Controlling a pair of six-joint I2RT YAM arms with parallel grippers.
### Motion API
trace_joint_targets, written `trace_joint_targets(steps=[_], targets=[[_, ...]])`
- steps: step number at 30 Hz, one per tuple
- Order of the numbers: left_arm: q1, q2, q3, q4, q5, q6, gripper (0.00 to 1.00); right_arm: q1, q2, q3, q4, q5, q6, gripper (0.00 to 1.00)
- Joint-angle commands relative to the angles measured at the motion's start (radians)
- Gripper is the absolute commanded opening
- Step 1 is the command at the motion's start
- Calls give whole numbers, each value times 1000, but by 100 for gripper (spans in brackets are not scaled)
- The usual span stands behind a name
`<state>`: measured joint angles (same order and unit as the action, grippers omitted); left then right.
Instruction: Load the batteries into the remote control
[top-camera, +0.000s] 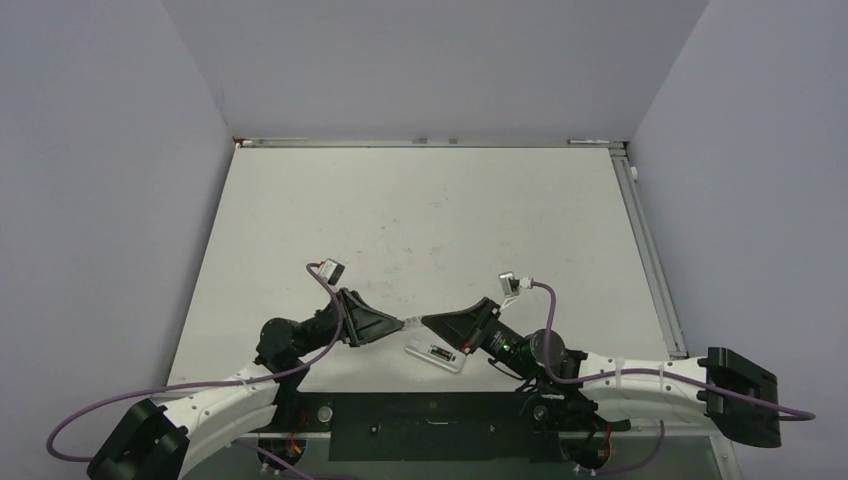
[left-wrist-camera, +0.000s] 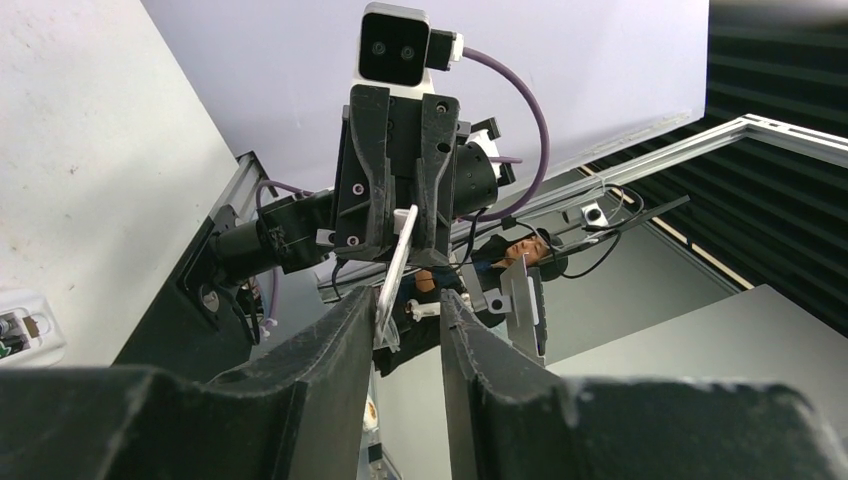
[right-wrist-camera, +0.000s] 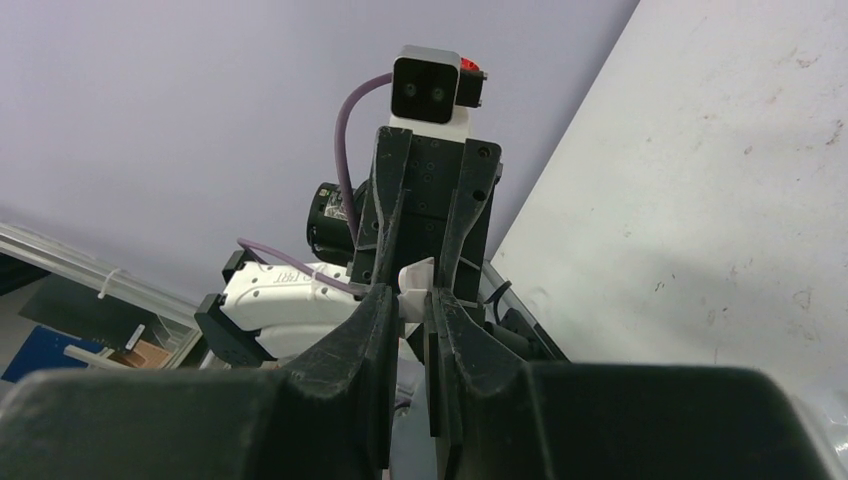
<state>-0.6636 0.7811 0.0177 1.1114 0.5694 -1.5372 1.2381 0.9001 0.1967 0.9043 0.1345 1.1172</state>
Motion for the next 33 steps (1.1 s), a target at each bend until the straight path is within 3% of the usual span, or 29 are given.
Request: trace_joint_targets(steps=[1, 8, 19, 24, 26, 33], targets=[[2, -8, 37, 82, 23, 8, 25, 6, -34, 5, 52, 60, 8, 9], [2, -5, 42, 81, 21, 11, 15, 23, -14, -1, 69, 69, 10, 8], [2, -4, 42, 80, 17, 12, 14, 42, 17, -13, 105, 74, 10, 8], [2, -6, 39, 79, 13, 12, 0, 44, -1, -19, 91, 82, 7, 8], [2, -6, 37, 76, 13, 12, 0, 44, -22, -13, 57, 81, -6, 8], [2, -24, 35, 50, 7, 9, 0, 44, -100, 48, -155, 31, -90, 33]])
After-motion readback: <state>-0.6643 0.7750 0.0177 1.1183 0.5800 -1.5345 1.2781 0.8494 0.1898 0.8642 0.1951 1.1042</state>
